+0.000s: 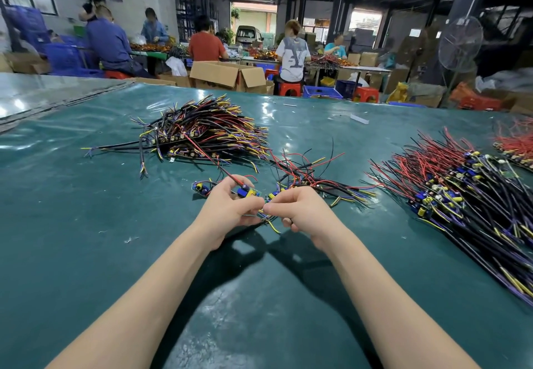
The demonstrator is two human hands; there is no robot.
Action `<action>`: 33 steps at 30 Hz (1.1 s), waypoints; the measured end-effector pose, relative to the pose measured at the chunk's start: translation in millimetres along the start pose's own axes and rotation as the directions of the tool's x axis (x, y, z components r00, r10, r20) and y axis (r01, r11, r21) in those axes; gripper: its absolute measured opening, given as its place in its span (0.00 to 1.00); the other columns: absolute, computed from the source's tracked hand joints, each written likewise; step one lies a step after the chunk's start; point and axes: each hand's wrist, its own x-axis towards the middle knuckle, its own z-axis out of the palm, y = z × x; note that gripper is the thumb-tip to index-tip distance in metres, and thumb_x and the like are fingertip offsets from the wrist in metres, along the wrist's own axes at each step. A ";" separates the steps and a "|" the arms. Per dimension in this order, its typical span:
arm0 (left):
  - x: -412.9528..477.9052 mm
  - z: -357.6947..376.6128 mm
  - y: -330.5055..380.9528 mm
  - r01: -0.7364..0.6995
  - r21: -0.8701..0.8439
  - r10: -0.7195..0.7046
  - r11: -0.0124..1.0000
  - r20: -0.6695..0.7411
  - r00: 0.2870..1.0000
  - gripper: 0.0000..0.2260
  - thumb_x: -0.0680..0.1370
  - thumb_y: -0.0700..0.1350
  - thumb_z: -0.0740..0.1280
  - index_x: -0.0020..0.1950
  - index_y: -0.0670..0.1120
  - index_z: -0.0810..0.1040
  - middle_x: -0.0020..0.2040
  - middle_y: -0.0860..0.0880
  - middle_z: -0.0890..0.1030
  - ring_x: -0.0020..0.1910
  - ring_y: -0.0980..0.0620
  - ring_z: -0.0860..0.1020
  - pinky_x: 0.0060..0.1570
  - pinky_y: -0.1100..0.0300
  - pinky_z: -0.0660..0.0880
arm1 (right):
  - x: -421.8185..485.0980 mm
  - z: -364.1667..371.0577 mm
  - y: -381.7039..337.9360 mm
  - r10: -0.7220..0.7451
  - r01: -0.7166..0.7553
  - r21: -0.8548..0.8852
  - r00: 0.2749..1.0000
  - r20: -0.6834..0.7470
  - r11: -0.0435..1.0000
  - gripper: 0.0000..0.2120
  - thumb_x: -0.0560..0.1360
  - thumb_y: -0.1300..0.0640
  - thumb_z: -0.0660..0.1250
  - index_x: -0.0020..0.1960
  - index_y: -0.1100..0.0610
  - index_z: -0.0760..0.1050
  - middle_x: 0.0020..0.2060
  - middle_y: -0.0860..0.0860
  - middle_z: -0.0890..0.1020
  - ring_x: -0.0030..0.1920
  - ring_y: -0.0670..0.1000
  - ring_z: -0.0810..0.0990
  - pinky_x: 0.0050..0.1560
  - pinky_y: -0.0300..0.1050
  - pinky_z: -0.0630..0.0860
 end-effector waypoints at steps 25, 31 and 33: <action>-0.6 8.7 4.0 -0.117 -0.092 0.092 0.989 -0.238 0.967 0.19 0.72 0.28 0.66 0.54 0.44 0.62 0.38 0.44 0.76 0.32 0.50 0.78 0.31 0.62 0.79 | 14.4 1.2 10.5 0.146 -0.139 0.096 0.987 -0.073 0.986 0.14 0.68 0.63 0.73 0.26 0.58 0.73 0.20 0.50 0.65 0.23 0.47 0.62 0.21 0.32 0.55; 2.0 6.3 2.5 -0.212 -0.064 0.176 0.975 -0.361 0.916 0.20 0.73 0.29 0.66 0.56 0.45 0.61 0.36 0.46 0.76 0.28 0.55 0.78 0.32 0.66 0.78 | 14.5 7.0 14.5 0.083 -0.070 0.254 0.996 -0.038 0.965 0.11 0.72 0.65 0.68 0.32 0.58 0.73 0.22 0.48 0.69 0.22 0.46 0.64 0.20 0.31 0.55; 3.1 2.0 2.8 -0.197 -0.171 0.118 0.965 -0.388 0.914 0.20 0.73 0.29 0.66 0.56 0.44 0.61 0.37 0.46 0.76 0.29 0.55 0.79 0.31 0.66 0.78 | 12.4 7.4 13.4 0.087 -0.105 0.371 0.994 0.065 0.923 0.10 0.74 0.66 0.64 0.35 0.59 0.75 0.25 0.51 0.74 0.19 0.44 0.68 0.20 0.30 0.57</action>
